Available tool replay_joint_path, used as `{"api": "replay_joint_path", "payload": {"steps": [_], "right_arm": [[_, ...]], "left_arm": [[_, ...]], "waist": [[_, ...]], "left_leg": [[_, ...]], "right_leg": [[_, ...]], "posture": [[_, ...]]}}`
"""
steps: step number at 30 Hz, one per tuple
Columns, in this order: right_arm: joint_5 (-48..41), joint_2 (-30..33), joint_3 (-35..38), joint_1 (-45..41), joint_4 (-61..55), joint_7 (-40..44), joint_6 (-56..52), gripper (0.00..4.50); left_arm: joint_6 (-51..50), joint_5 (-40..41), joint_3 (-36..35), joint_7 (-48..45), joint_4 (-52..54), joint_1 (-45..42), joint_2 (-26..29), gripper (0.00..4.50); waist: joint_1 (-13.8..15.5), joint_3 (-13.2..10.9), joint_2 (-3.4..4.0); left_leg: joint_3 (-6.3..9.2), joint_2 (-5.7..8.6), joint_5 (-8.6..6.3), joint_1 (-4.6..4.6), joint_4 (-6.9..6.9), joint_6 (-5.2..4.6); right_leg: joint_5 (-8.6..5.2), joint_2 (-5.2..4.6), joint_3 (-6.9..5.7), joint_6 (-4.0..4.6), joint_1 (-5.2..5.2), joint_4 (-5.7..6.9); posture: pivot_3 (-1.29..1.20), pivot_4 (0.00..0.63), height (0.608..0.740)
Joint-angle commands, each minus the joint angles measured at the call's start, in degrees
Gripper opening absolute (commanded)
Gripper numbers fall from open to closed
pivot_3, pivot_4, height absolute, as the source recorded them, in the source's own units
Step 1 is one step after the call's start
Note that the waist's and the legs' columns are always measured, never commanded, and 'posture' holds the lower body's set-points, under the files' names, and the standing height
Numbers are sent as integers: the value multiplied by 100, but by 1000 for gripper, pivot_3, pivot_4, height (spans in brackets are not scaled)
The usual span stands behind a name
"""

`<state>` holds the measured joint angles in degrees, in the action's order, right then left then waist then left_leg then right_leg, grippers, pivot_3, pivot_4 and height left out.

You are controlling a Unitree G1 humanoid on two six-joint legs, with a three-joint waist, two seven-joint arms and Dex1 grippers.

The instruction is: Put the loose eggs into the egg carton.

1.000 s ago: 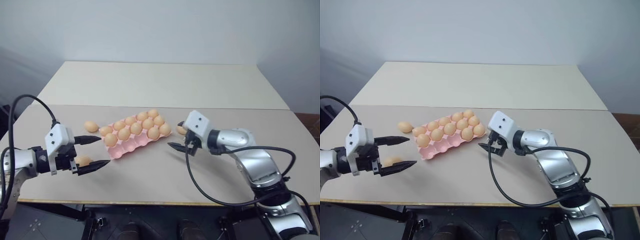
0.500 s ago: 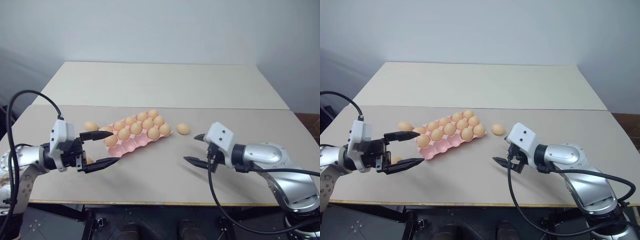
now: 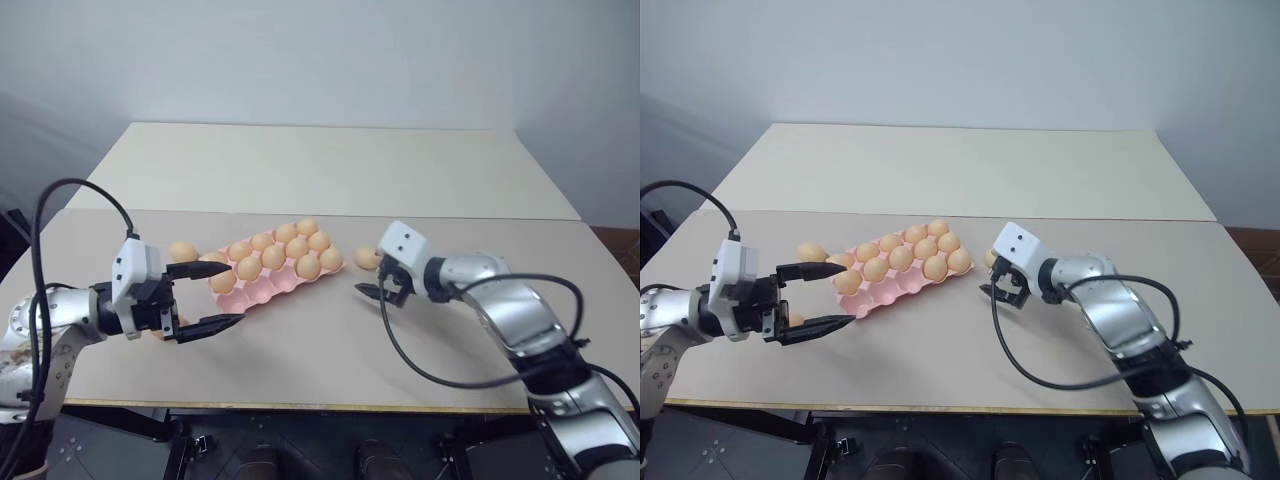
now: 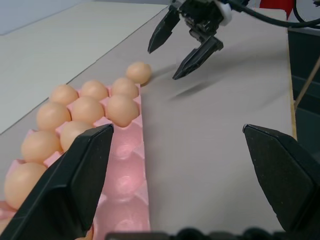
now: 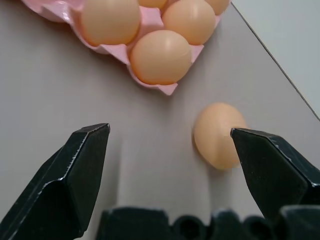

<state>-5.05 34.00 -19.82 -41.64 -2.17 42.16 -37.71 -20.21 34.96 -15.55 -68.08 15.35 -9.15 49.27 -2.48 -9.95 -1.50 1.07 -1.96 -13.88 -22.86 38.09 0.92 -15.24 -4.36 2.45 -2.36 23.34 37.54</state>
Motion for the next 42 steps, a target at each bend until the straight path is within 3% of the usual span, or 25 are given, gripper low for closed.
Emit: {"api": "replay_joint_path", "payload": {"steps": [1,16,19,25,28,34,38,42], "right_arm": [[394,-212,-63,-533,999,24,878,4480],[1060,-748,-118,-1349,3299,453,2091,4480],[1111,-780,-75,-1383,3380,542,2137,3895],[1236,-799,18,-1418,3432,496,2015,1917],[1282,-739,63,-1356,3270,482,1998,1639],[1274,-530,378,-1146,2089,298,1554,1635],[857,-890,865,-1064,653,27,711,1635],[450,-1867,1153,-968,-154,-612,58,1635]], "left_arm": [[85,12,-63,72,130,-25,3,4500],[101,18,-304,319,471,525,10,4500],[108,-6,-261,346,465,504,12,4500],[110,-33,-168,348,399,392,31,4500],[113,-56,-149,333,362,356,29,4500],[137,-139,-333,257,214,512,143,4500],[120,-172,-667,189,111,854,311,4500],[108,-180,-961,153,77,1155,401,4500]], "waist": [[-5,0,0],[-3,0,1],[-2,0,1],[-8,0,1],[-8,0,1],[-1,-1,2],[-42,-1,2],[-74,0,2]], "left_leg": [[0,0,0,0,0,0],[-2,-1,0,-6,0,0],[-1,-1,0,-6,0,0],[-1,-1,0,-6,0,0],[-2,-1,0,-6,0,0],[-1,-1,0,-10,0,1],[-8,-2,2,-50,0,3],[-8,-10,2,-46,-2,4]], "right_leg": [[0,0,0,0,1,1],[1,-1,1,1,10,7],[0,-1,1,1,11,7],[1,-1,2,1,11,8],[1,-1,1,1,12,8],[1,-1,1,1,15,9],[1,1,19,2,81,48],[1,6,13,3,87,50]], "posture": [[0,150,740],[0,150,740],[0,150,740],[0,150,740],[0,150,740],[0,150,740],[0,150,740],[0,150,740]]}}
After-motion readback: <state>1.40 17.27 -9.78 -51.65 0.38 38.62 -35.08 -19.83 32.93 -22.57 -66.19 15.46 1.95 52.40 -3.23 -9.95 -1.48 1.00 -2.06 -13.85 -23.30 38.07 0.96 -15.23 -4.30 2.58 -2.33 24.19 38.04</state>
